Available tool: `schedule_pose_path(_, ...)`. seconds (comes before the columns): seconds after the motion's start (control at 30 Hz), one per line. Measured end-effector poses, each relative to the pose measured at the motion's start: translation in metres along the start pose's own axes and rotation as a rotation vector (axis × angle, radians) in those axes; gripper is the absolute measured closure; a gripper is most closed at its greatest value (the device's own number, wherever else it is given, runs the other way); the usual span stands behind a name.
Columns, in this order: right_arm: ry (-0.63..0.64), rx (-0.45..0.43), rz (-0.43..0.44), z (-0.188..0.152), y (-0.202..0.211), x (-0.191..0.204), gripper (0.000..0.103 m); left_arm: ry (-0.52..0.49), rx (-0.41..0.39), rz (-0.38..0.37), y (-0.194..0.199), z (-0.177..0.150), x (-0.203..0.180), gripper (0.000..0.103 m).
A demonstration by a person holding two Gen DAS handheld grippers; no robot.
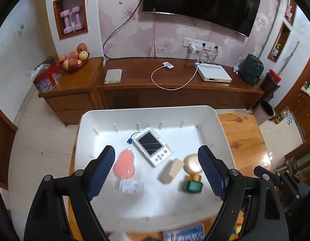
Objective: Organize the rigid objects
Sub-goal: 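Open both tools to drop the compact and device into the bin, then move both tools back toward the Rubik's cube and blue floss box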
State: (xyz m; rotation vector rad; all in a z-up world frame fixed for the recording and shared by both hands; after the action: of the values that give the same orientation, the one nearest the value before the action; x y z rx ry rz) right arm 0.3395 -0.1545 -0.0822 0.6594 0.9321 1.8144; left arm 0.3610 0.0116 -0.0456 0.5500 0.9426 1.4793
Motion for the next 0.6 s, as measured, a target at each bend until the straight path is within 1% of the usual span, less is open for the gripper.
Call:
schedule_pose_path(0.07,0.01,-0.016,-0.004,-0.004,0.016,0.002,0.034,-0.007,-0.006,-0.01,0.018,-0.005,0.0,0.016)
schedule_pose_path(0.17,0.038,-0.046,-0.02,-0.011,0.046,0.012,0.034,-0.017,-0.036,-0.016,0.048,-0.013,0.0,0.016)
schedule_pose_path(0.27,0.057,-0.074,-0.029,-0.02,0.07,0.021,0.034,-0.027,-0.053,-0.009,0.07,-0.023,0.001,0.016)
schedule_pose_path(0.43,0.082,-0.124,-0.049,-0.038,0.111,0.036,0.028,-0.044,-0.066,-0.017,0.099,-0.046,0.002,0.016)
schedule_pose_path(0.6,0.109,-0.158,-0.062,-0.059,0.144,0.048,0.028,-0.082,-0.076,-0.01,0.119,-0.071,-0.003,0.016)
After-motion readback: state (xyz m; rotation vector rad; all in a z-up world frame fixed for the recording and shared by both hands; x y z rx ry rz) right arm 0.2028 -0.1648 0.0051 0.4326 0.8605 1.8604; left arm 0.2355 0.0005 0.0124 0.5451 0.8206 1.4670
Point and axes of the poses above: each gripper's, at about its wrist camera, not at the fingertips, and y roughly against the way its jaws point, x to its left, z to its top, the point moved 4 cm from there along -y, roughly the way its jaws point, and after that the axes turned 10 degrees about y, right-handed, at the moved point
